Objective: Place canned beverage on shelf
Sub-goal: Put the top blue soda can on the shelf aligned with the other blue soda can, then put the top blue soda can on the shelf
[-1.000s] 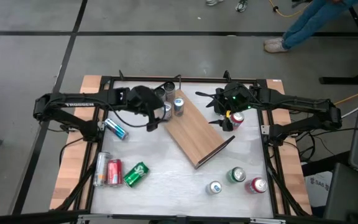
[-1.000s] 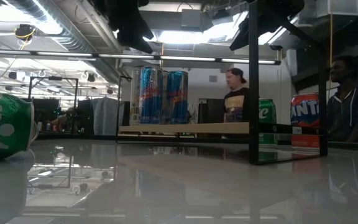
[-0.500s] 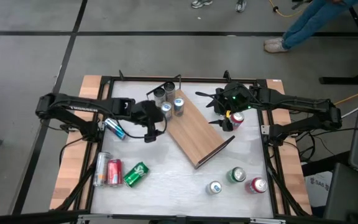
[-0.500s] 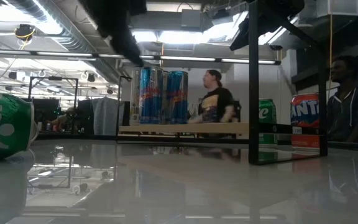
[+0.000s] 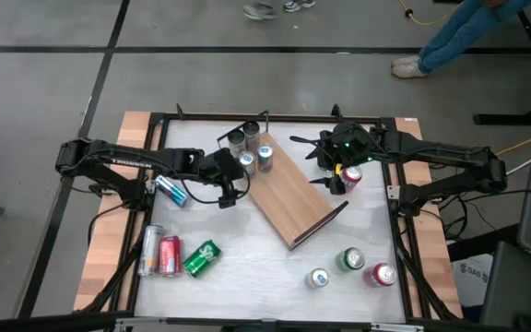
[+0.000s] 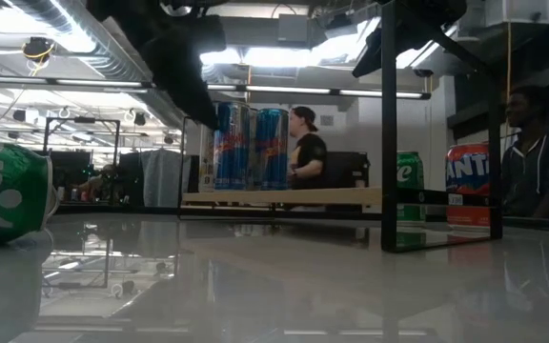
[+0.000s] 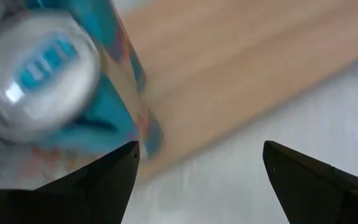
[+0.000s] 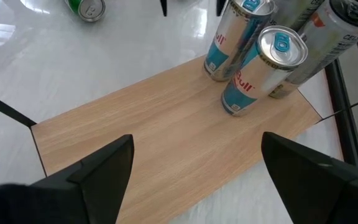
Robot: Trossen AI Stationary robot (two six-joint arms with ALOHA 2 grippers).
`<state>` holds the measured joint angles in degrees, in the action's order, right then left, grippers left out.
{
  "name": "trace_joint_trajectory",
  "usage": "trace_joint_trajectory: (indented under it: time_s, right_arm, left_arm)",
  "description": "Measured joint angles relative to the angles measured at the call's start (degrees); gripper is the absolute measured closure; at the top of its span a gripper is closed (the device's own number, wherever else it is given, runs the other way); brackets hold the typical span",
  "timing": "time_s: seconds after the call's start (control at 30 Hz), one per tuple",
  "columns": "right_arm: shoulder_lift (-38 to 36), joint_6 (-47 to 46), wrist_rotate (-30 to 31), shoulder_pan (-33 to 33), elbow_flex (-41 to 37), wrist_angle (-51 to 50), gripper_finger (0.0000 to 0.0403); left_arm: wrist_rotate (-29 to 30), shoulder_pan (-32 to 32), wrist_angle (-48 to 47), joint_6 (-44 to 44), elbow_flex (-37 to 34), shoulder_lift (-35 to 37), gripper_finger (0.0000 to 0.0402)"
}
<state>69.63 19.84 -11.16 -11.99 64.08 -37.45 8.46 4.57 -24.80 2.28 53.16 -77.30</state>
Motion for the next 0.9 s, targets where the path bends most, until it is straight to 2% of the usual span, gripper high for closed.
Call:
trace_joint_trajectory:
  time_s: [0.2, 0.67, 0.9]
  right_arm:
    - [0.0, 0.0, 0.0, 0.0, 0.0, 0.0, 0.0061]
    - [0.0, 0.0, 0.0, 0.0, 0.0, 0.0, 0.0061]
    - [0.0, 0.0, 0.0, 0.0, 0.0, 0.0, 0.0061]
  left_arm:
    - [0.0, 1.1, 3.6, -1.2, -0.9, 0.0, 0.0070]
    - [0.0, 1.3, 5.1, -1.0, -0.9, 0.1, 0.0070]
    - [-0.5, 1.0, -1.7, 8.3, -0.8, 3.9, 0.0070]
